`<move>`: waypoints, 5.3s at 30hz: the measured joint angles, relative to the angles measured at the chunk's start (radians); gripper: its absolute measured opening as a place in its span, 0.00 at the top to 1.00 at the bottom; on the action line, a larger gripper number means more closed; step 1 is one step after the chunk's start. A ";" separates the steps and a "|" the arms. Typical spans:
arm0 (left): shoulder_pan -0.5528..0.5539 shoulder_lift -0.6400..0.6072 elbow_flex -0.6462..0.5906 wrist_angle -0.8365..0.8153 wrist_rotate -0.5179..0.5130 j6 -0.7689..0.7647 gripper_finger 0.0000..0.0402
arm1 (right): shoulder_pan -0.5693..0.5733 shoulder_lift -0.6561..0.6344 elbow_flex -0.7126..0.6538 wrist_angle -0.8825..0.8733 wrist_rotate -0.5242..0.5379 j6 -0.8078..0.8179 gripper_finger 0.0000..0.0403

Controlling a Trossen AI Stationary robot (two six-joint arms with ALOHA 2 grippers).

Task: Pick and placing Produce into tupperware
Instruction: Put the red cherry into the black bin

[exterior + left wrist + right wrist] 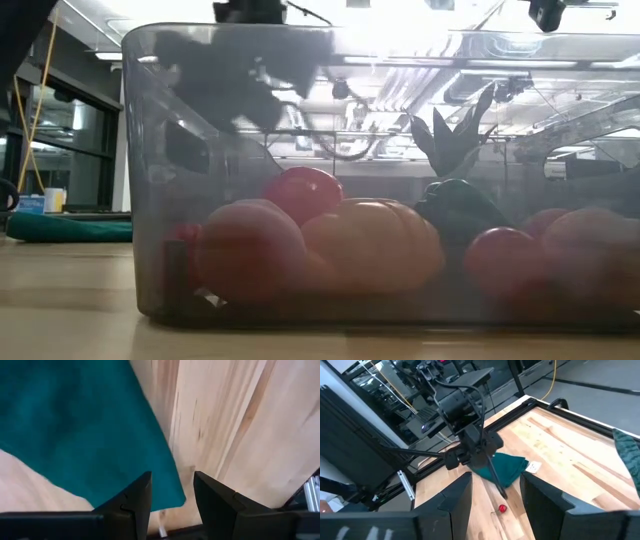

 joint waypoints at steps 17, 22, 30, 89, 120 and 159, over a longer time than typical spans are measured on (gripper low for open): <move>0.000 -0.443 -0.297 0.289 0.020 -0.208 0.67 | 0.000 0.006 0.000 0.022 0.100 0.051 0.61; 0.000 -0.553 -0.296 0.432 -0.075 -0.189 0.67 | 0.000 0.029 0.000 0.061 0.131 0.071 0.61; 0.016 -0.576 -0.296 0.593 -0.183 -0.295 0.67 | -0.001 0.110 0.000 0.124 0.172 0.133 0.61; -0.133 -0.184 -0.177 0.908 -0.301 -1.457 0.67 | -0.132 0.141 0.000 -0.059 -0.014 -0.240 0.61; -0.124 0.127 0.136 0.527 -0.252 -1.451 0.67 | -0.132 0.094 0.000 -0.106 -0.059 -0.248 0.61; -0.124 0.209 0.136 0.548 -0.249 -1.435 0.67 | -0.132 0.094 0.000 -0.113 -0.061 -0.249 0.61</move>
